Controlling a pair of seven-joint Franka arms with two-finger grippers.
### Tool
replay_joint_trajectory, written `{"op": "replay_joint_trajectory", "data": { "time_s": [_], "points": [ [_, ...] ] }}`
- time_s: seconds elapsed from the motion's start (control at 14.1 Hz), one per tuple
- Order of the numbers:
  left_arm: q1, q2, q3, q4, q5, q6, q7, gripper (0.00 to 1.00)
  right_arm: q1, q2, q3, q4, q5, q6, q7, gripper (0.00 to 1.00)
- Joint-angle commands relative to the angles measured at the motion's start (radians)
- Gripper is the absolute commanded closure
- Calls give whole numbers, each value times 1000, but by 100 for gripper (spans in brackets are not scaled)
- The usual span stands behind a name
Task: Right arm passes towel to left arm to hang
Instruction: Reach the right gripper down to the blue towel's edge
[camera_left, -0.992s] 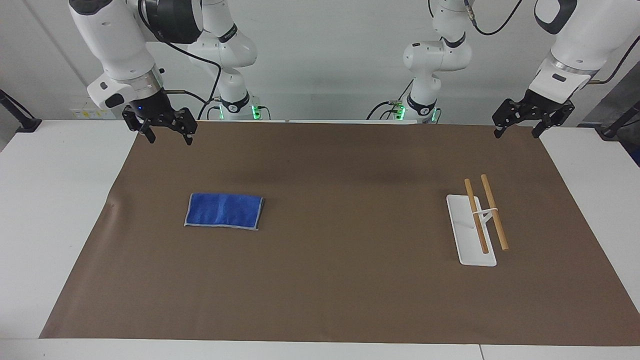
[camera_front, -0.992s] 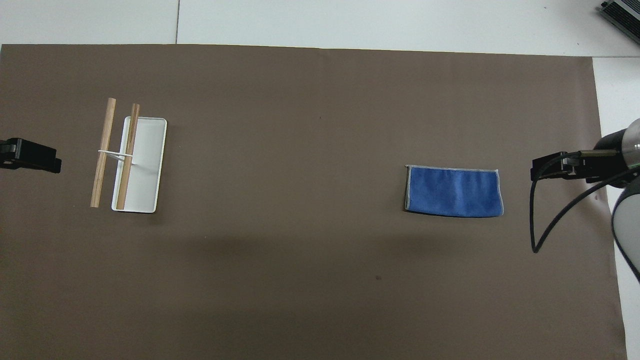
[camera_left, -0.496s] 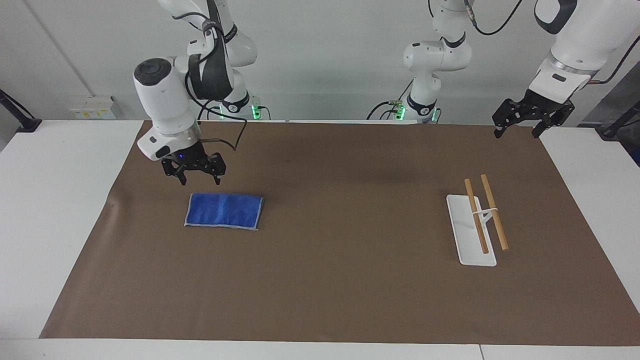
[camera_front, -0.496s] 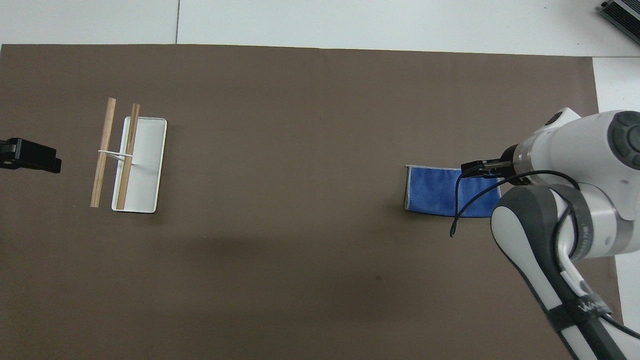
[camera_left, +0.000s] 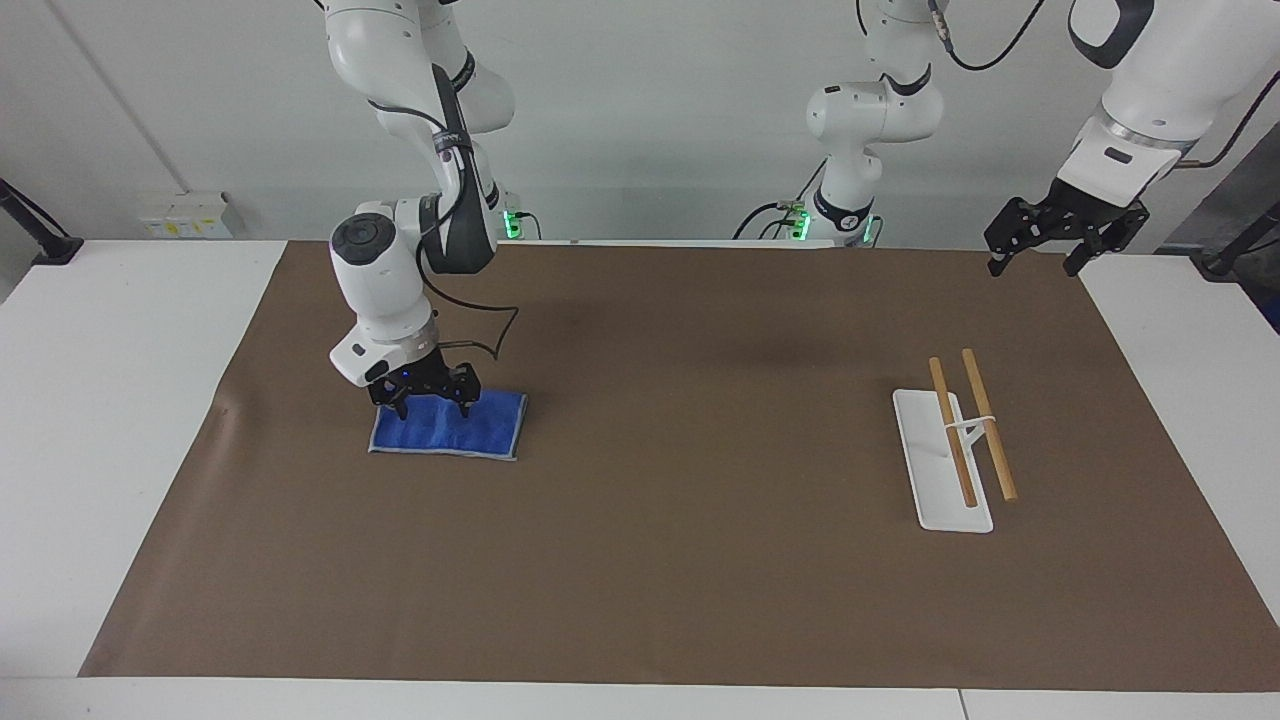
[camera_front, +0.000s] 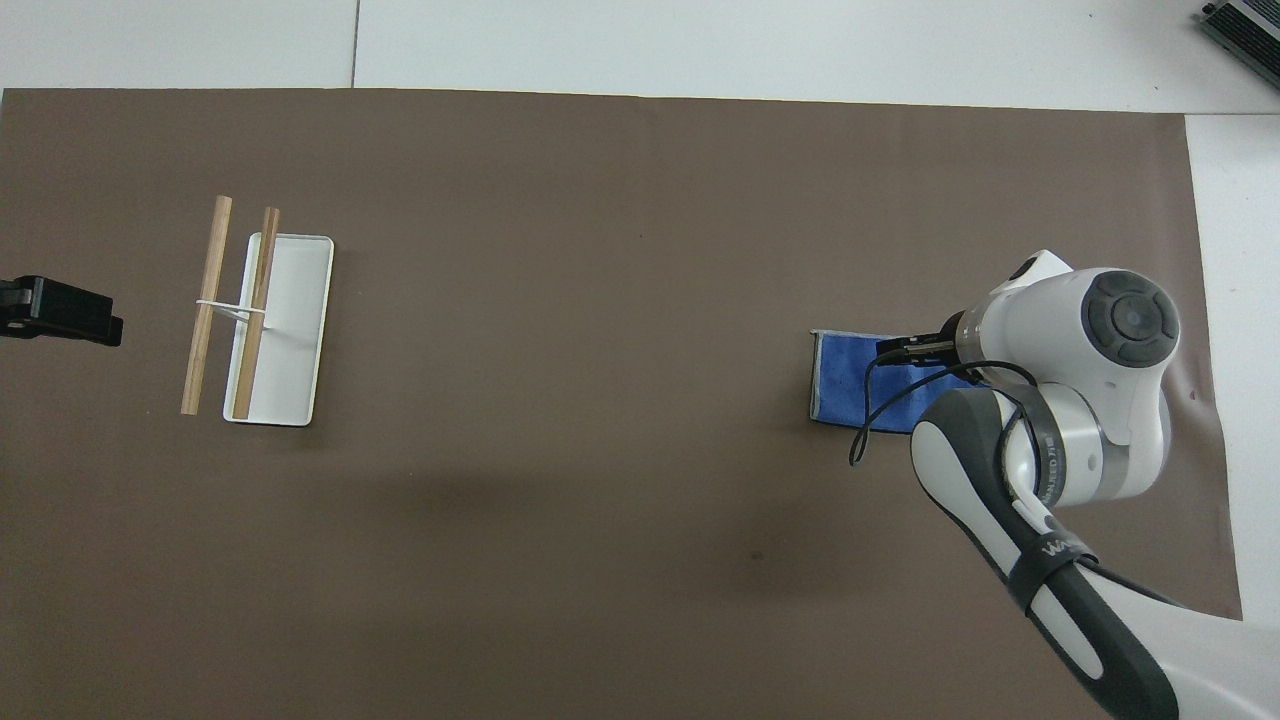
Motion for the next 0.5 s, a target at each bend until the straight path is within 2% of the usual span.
{"op": "replay_joint_trajectory", "data": {
  "time_s": [0.0, 0.43],
  "points": [
    [6, -28, 1, -31, -14, 3, 2, 0, -3, 0, 1, -56, 70, 62, -10, 0],
    [6, -28, 1, -32, -14, 3, 2, 0, -6, 22, 1, -78, 75, 115, -56, 0]
  ]
}}
